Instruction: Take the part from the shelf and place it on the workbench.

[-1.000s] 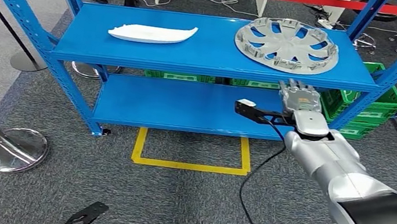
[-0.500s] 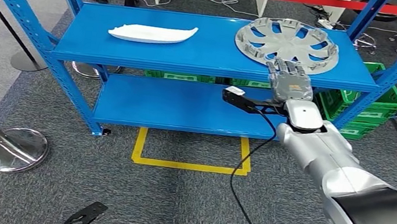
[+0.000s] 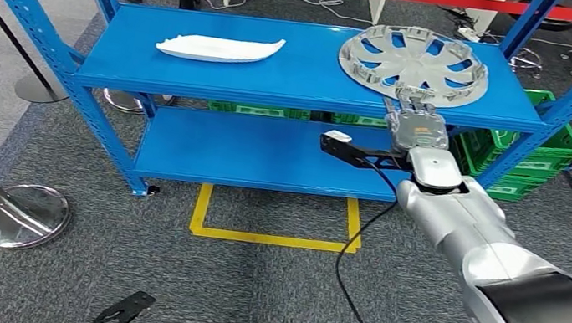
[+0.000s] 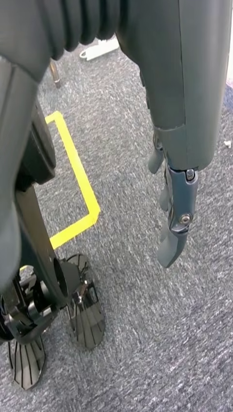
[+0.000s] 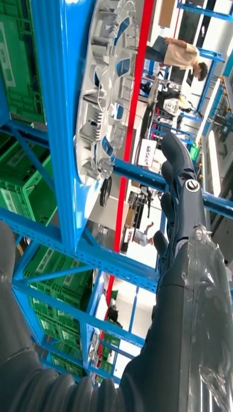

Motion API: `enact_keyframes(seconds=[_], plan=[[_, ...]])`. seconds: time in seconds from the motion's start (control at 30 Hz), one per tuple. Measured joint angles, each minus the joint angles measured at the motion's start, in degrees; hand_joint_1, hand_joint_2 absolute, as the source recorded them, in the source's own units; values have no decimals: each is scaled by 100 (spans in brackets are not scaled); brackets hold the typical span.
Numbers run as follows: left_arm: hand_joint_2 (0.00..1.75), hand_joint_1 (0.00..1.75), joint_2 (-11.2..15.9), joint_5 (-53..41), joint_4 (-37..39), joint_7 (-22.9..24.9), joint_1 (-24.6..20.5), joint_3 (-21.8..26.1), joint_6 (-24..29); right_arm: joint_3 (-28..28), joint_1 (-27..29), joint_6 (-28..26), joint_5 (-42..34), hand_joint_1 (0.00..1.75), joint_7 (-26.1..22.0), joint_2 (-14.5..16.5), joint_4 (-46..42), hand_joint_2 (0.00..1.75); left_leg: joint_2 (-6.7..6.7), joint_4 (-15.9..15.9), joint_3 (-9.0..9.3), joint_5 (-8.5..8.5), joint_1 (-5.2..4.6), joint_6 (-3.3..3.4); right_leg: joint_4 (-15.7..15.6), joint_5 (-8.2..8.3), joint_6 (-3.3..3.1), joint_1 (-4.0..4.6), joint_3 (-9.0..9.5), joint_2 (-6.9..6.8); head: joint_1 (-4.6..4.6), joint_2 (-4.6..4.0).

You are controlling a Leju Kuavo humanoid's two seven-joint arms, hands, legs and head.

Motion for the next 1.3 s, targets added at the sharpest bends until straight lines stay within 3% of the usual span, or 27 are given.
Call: enact_keyframes(seconds=[0.17,0.4,0.47,0.53,0.57,0.6,0.63,0.7,0.77,0.87,0.93,1.03,1.07,1.1,1.13,1.2,1.23,1.3], plan=[[0,0,0,-6,0,-2,3,0,-36,2,38,52,28,0,1,11,2,175,0,8,-3,-4,-6,7,-5,3,6,-6,1,0,0,0],[0,0,-1,-9,-1,-1,1,2,-99,2,36,81,49,0,23,54,-3,175,0,-90,38,30,-5,125,13,-32,96,-36,-30,3,4,0],[0,0,-6,-9,-1,-2,-2,1,-101,2,35,84,52,0,33,54,-4,175,3,-148,82,52,17,154,494,-276,120,-38,-275,12,19,0],[0,0,-8,-9,0,-2,-2,1,-104,2,71,87,56,0,40,54,-1,175,2,-147,91,38,22,165,1268,-560,148,-48,-691,15,27,0],[0,0,-9,-9,0,-1,1,1,-108,2,98,88,59,0,42,54,1,175,-5,-143,98,26,29,159,1506,-587,165,-58,-843,15,27,0],[0,0,-10,-9,0,-1,6,1,-111,2,119,88,63,0,43,54,2,175,-17,-137,106,11,41,143,1530,-506,183,-71,-897,14,29,0],[0,0,-11,-9,0,-1,11,1,-114,2,128,89,69,0,43,54,2,175,-31,-123,119,-10,59,115,1328,-326,205,-90,-837,14,28,0],[0,0,-9,-9,-1,-1,14,2,-117,2,122,89,80,0,45,54,2,175,-53,-59,131,-81,84,27,600,64,265,-129,-514,23,40,0],[0,0,-4,-10,-1,-1,5,2,-117,2,118,92,88,0,45,55,2,175,-65,16,106,-140,79,-60,173,172,230,-145,-306,49,48,1],[0,0,-8,-14,-1,-1,9,2,-117,1,133,96,96,0,55,48,2,175,-64,29,87,-165,82,-126,163,110,69,-129,-317,71,31,0],[0,0,-9,-20,-1,-2,1,2,-117,0,115,95,100,0,62,43,-2,175,-35,261,-23,-301,88,-164,166,92,-9,-131,-300,81,16,0],[0,0,-21,-25,0,-2,-16,2,-117,0,102,94,109,0,60,43,-3,175,-11,1304,-627,-674,85,-187,163,54,-76,-125,-260,81,-10,1],[0,0,-27,-26,0,-1,-9,2,-118,0,105,95,111,0,60,43,-3,175,-11,1574,-822,-714,85,-183,163,41,-87,-121,-249,79,-11,1],[0,0,-32,-26,0,-1,0,2,-118,0,108,96,112,0,60,43,-2,175,-11,1666,-934,-648,85,-173,164,26,-92,-118,-235,78,-10,1],[0,0,-34,-25,0,-2,5,2,-118,0,109,96,113,0,60,43,-2,175,-11,1554,-938,-481,85,-159,164,9,-88,-119,-215,78,-10,1],[0,0,-34,-25,0,-2,2,2,-117,0,107,96,113,0,60,43,-2,175,4,919,-706,-5,83,-124,163,-33,-55,-122,-164,79,-11,0],[0,0,-36,-25,0,-3,-4,2,-118,0,103,96,114,0,60,43,-2,175,13,566,-548,138,78,-108,172,-58,-27,-111,-151,84,-18,0],[0,0,-44,-22,0,-8,-13,2,-125,0,99,96,121,0,60,42,-2,175,27,188,-377,185,66,-74,163,-92,35,-88,-144,90,-20,0]])
